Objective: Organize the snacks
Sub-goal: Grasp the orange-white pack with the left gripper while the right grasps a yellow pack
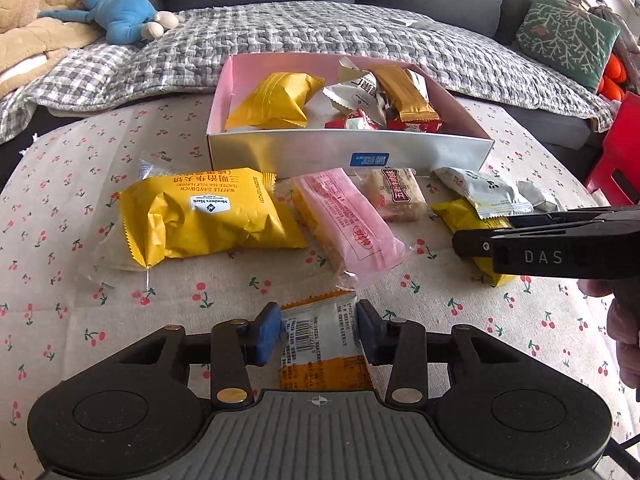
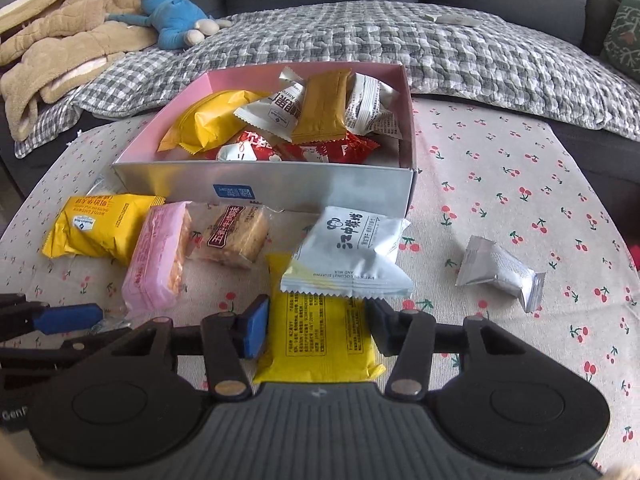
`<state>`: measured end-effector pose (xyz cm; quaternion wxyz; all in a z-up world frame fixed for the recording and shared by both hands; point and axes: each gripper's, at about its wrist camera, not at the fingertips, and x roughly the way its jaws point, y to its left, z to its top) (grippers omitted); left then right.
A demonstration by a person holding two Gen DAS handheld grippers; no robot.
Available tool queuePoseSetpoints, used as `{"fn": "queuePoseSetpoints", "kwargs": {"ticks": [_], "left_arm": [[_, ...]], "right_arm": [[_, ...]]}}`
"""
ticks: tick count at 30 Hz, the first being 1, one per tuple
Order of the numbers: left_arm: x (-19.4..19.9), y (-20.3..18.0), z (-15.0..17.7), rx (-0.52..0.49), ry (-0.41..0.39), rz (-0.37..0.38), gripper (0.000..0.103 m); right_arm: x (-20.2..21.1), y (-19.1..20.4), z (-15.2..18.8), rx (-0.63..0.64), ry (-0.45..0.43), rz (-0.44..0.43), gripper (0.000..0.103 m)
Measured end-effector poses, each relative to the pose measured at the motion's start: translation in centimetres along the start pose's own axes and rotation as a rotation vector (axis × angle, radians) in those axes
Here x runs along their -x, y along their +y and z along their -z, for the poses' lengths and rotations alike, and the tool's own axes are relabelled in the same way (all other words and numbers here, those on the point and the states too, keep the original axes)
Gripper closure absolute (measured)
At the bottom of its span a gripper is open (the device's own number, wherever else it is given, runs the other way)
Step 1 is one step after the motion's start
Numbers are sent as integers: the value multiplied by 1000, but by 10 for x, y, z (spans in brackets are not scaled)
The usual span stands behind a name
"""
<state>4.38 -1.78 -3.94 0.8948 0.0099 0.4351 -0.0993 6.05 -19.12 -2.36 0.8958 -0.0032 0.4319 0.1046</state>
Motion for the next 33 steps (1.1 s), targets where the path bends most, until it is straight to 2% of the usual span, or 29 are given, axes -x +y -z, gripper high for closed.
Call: {"fn": "queuePoseSetpoints", "kwargs": {"ticks": [10,20,33], "left_arm": [[7,7,5,-21,9,-6,68],[12,13,5,-4,10,-8,71],[22,16,3,3,-1,-4,78]], "right_arm": [[18,8,18,91,27,-2,56],[28,6,20,35,98,8,56],[53,1,13,-8,49,-33,56]]}}
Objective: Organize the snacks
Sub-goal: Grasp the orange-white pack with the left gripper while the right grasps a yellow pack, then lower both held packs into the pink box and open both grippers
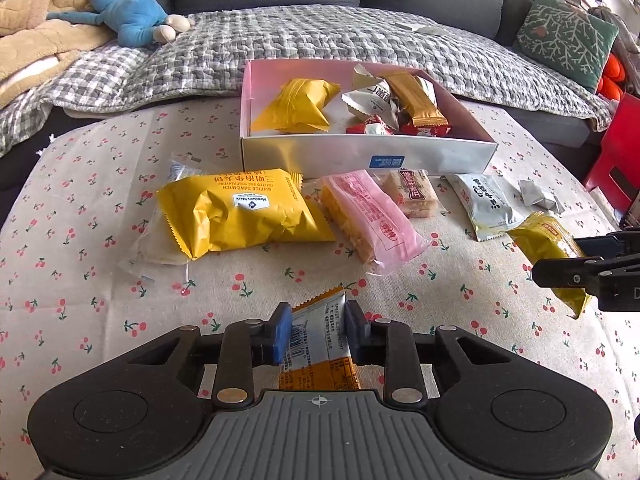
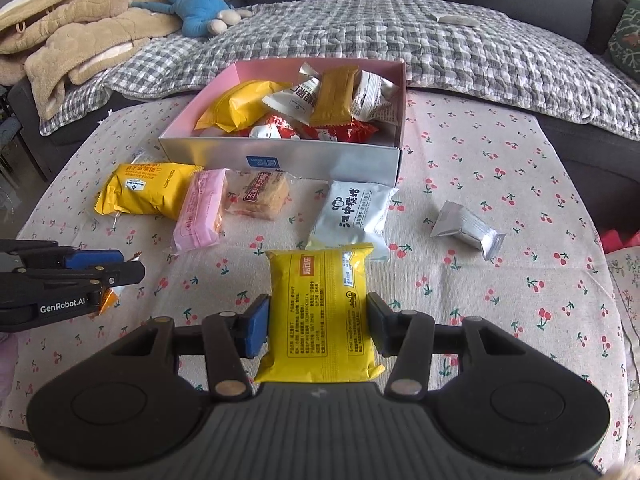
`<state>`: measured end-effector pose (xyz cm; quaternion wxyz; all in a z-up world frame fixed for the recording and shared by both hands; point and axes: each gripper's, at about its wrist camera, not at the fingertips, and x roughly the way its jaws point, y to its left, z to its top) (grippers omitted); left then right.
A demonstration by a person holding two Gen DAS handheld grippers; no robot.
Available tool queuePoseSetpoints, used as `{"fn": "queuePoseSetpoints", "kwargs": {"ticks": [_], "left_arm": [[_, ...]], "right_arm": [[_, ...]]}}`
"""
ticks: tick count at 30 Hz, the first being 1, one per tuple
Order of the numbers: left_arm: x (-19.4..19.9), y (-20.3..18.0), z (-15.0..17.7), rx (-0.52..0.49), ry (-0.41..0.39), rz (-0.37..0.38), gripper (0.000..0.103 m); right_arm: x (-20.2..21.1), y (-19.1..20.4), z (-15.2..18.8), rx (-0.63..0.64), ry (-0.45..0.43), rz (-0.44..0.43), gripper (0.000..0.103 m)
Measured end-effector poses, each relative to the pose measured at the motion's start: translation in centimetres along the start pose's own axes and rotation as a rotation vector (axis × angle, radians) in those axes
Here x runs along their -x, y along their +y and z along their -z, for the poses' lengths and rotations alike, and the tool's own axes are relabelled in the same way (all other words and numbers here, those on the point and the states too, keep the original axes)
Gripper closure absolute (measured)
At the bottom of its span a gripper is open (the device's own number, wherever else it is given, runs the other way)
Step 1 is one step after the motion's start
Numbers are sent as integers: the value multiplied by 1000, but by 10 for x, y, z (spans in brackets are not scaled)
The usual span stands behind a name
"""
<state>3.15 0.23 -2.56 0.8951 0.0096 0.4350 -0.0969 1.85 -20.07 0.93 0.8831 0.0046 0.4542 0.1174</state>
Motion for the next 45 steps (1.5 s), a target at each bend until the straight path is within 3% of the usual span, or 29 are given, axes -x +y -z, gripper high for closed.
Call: {"fn": "queuePoseSetpoints", "kwargs": {"ticks": [3,8,11,13,14,15,19,22,27,38,45], "left_arm": [[3,0,-2,2,-7,6,85],[4,-1,-3,-16,4,31,85],[0,-1,-1,-37,52,78,74],[-1,-3,2,-48,63,79,52],[-1,-5,3,-62,65,77,35],[-2,-6,4,-76,71,72,30],[-10,-12,10,-99,113,38,28],[-10,-9,9,-75,116,54,35],[-7,-7,11,-33,113,119,64],[5,-13,3,-32,84,100,67],[19,-14,-40,-54,-9,89,67]], "right_arm": [[0,-1,-2,-11,-2,-6,56],[1,-4,-4,-22,2,-18,56],[0,-5,-4,-29,13,-31,56],[-3,-5,-3,-38,32,-35,56],[-4,-4,-3,-40,41,-35,56],[-5,-4,-2,-39,48,-35,56],[-7,-2,-1,-29,59,-35,56],[-8,-2,0,-26,64,-32,56],[-9,-4,-1,-33,69,-29,56],[-6,-6,-10,-47,44,-29,56],[-9,-9,-43,-51,-10,5,56]]}}
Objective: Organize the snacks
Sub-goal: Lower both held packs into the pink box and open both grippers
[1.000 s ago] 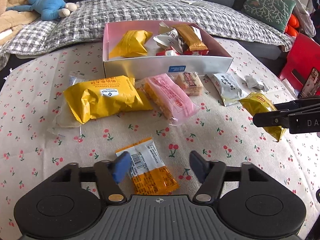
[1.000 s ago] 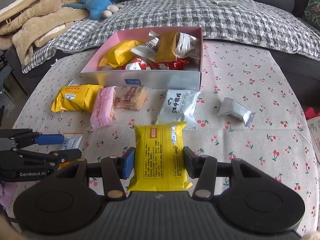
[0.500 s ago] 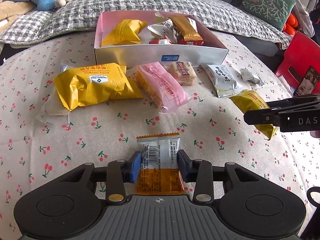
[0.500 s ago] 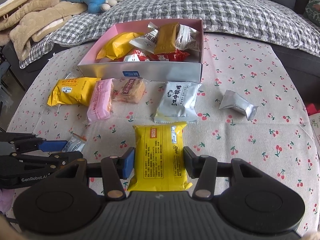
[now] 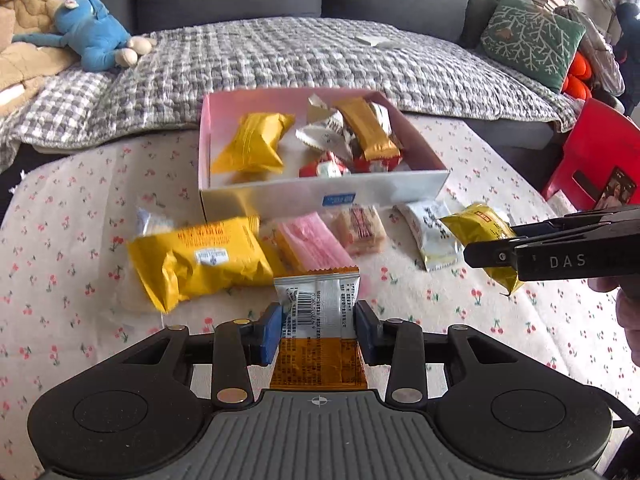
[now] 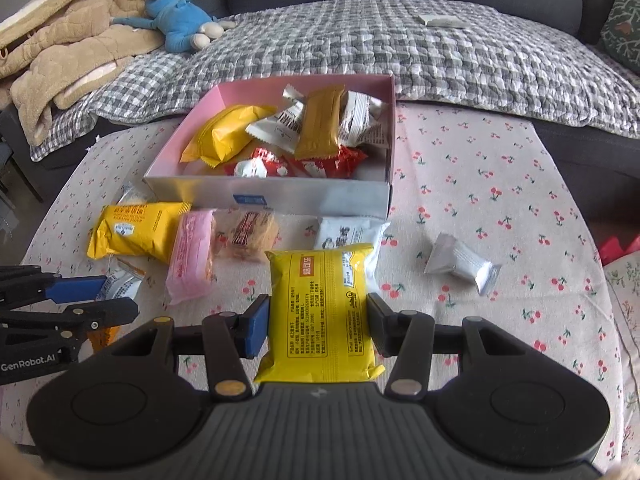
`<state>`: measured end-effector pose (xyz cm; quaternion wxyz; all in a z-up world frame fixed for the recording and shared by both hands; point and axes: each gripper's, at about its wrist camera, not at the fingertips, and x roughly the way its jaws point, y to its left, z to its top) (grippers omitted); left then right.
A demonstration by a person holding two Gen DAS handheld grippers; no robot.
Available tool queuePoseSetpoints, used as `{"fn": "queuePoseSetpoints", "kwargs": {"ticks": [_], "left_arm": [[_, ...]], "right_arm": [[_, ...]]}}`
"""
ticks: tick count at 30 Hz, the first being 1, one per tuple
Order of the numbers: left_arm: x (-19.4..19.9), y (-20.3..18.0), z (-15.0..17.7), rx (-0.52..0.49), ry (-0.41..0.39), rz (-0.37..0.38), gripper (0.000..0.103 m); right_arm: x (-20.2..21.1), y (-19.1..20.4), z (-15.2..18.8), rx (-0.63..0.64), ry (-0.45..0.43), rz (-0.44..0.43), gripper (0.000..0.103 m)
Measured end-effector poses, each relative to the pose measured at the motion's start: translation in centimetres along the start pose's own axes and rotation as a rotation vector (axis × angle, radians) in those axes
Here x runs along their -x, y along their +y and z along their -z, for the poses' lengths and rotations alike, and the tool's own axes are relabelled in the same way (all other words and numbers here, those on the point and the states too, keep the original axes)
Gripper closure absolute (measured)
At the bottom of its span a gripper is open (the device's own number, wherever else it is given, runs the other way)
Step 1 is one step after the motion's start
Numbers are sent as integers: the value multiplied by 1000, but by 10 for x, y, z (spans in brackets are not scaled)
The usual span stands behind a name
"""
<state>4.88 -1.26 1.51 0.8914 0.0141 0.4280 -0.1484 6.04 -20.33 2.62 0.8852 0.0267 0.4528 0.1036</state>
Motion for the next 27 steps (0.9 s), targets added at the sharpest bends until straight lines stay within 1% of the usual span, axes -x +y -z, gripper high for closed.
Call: {"fn": "queuePoseSetpoints", "kwargs": {"ticks": [5,7,12,17,21,25,27], "left_arm": [[-16,4,-46,-15,-40,-20,67],[-27,6,-64,-3,-58,-11,67],[-59,7,-97,-12,-97,-20,67],[-103,10,-118,-30,-62,-64,67],[-131,13,-124,-26,-36,-84,67],[-144,14,-132,-52,-60,-112,66],[-149,17,-137,-49,-69,-119,66]], "right_arm": [[-10,-8,-33,-23,-55,0,56],[-19,-12,-45,-32,-67,11,56],[-45,-23,-71,-67,-91,12,56],[-76,-26,-84,-80,-61,27,56],[-91,-21,-89,-54,-74,30,56],[-102,-23,-98,-68,-85,12,56],[-105,-23,-102,-63,-94,18,56]]}}
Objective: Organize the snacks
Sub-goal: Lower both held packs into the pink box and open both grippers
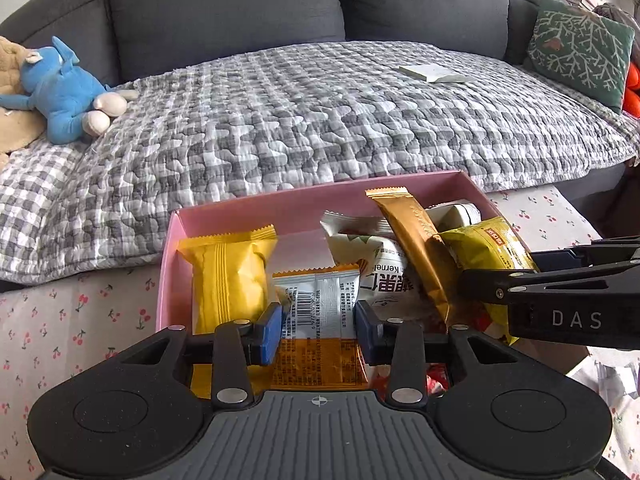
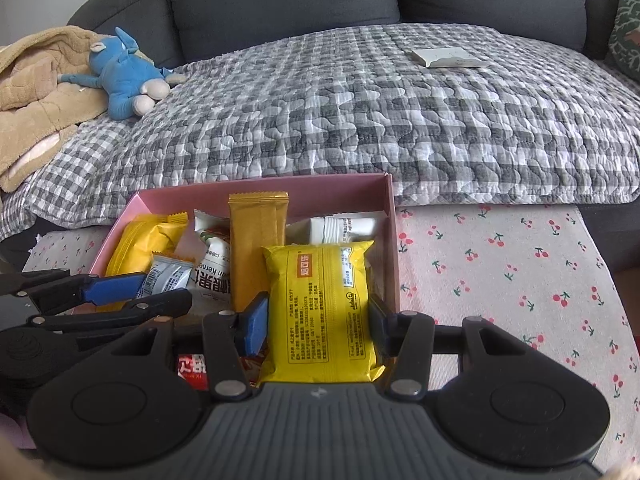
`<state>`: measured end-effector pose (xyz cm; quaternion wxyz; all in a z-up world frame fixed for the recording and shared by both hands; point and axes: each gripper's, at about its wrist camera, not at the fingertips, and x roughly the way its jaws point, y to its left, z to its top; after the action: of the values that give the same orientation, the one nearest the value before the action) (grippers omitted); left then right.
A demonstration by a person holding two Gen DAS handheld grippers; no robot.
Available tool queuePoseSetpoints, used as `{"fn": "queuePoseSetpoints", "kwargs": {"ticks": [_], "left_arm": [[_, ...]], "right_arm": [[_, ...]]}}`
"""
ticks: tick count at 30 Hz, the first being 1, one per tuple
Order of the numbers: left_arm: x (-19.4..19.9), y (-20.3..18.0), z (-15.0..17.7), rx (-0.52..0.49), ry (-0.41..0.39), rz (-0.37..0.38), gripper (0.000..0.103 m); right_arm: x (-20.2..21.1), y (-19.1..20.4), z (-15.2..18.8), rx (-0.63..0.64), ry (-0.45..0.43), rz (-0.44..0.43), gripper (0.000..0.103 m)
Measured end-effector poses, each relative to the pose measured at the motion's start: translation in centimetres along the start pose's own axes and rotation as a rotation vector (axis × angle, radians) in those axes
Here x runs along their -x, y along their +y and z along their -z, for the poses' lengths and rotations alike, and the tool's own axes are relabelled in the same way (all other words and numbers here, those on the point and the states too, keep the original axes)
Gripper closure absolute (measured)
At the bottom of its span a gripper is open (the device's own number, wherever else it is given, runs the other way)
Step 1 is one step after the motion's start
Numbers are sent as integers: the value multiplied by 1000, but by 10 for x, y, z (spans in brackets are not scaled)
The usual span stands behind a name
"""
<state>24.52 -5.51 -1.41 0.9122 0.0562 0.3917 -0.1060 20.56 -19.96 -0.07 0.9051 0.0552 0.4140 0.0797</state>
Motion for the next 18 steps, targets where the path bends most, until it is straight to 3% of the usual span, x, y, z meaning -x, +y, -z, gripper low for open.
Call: {"fn": "queuePoseSetpoints", "kwargs": {"ticks": [10,14,18], "left_arm": [[-9,3,-11,-24,-9,12,62],[-1,6,-7,-19,-24,52,41],[13,4,-2,-22,-36,60,32]], "right_arm": [[0,-1,-7,4,-13,0,52],[9,0,-7,6,-24,-22,37],[21,0,-5,12,-22,-29,34]]}}
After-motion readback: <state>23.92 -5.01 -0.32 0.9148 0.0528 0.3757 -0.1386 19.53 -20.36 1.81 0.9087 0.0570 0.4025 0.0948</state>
